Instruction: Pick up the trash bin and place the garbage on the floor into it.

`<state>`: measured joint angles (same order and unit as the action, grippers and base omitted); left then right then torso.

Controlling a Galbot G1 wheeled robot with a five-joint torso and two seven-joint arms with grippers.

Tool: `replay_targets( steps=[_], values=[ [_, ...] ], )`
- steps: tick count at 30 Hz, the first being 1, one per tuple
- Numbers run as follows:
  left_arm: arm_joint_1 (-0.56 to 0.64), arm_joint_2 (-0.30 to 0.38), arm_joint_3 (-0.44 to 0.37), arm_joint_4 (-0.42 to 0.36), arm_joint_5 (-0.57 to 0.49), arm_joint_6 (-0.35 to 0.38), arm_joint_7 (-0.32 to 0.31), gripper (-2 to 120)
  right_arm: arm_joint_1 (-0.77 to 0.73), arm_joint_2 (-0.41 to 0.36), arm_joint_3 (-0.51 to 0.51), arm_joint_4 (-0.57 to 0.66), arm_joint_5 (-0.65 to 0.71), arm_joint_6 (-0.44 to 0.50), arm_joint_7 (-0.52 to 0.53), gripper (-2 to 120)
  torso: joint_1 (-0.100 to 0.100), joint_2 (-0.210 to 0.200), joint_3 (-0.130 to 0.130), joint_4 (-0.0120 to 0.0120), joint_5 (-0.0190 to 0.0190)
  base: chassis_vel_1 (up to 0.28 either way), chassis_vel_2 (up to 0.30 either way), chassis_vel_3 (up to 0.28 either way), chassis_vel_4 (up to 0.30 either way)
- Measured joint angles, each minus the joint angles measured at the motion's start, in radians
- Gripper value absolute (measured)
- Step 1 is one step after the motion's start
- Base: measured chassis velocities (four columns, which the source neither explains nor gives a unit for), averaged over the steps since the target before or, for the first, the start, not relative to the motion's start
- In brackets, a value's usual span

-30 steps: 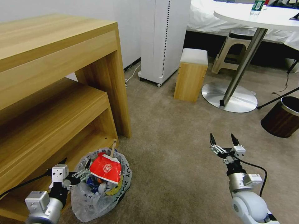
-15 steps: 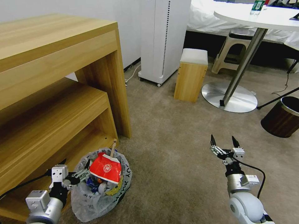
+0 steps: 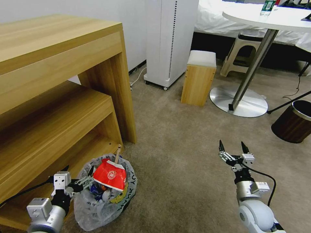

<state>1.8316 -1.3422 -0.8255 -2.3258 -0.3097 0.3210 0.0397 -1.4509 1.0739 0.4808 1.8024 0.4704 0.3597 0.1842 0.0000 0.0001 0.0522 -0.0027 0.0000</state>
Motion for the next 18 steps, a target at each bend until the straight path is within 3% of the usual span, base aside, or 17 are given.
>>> replay_targets(
  steps=[18],
  values=[
    [0.000,0.000,0.000,0.000,0.000,0.000,0.000,100,0.000,0.000,0.000,0.000,0.001,-0.001,-0.001,100,0.000,0.000,0.000,0.0000,0.0000,0.000,0.000,0.000,0.000]
  ],
)
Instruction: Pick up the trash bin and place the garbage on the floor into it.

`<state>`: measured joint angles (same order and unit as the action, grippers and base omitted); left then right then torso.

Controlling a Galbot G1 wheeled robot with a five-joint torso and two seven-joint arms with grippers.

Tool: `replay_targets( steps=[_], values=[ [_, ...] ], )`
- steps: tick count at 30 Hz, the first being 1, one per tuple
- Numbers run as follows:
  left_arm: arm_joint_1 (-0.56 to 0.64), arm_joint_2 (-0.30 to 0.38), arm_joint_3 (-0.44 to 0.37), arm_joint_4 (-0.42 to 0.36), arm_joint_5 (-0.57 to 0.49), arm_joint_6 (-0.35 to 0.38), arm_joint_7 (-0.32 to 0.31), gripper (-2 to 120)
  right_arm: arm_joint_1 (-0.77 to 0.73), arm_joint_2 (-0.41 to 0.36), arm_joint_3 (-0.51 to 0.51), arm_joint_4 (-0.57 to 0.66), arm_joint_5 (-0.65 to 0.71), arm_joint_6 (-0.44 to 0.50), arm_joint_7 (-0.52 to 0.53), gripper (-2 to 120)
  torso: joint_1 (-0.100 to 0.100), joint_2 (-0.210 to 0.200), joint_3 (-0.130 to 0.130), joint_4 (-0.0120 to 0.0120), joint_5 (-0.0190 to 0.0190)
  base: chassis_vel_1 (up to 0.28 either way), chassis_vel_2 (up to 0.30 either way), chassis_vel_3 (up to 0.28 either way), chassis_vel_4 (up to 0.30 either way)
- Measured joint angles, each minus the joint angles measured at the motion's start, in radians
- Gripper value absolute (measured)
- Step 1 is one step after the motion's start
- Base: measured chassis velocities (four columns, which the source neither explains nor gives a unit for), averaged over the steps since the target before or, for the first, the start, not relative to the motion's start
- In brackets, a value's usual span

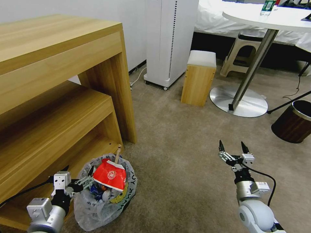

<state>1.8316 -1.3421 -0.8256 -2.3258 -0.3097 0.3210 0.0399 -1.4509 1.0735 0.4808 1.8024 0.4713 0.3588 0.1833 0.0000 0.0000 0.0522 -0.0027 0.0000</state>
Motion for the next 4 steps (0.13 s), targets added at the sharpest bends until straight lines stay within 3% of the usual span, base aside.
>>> replay_targets(
  steps=[4],
  values=[
    [0.000,0.000,0.000,0.000,0.000,0.000,0.000,100,0.000,0.000,0.000,0.000,0.000,0.000,0.000,100,0.000,0.000,0.000,0.0000,0.0000,0.000,0.000,0.000,0.000]
  ],
)
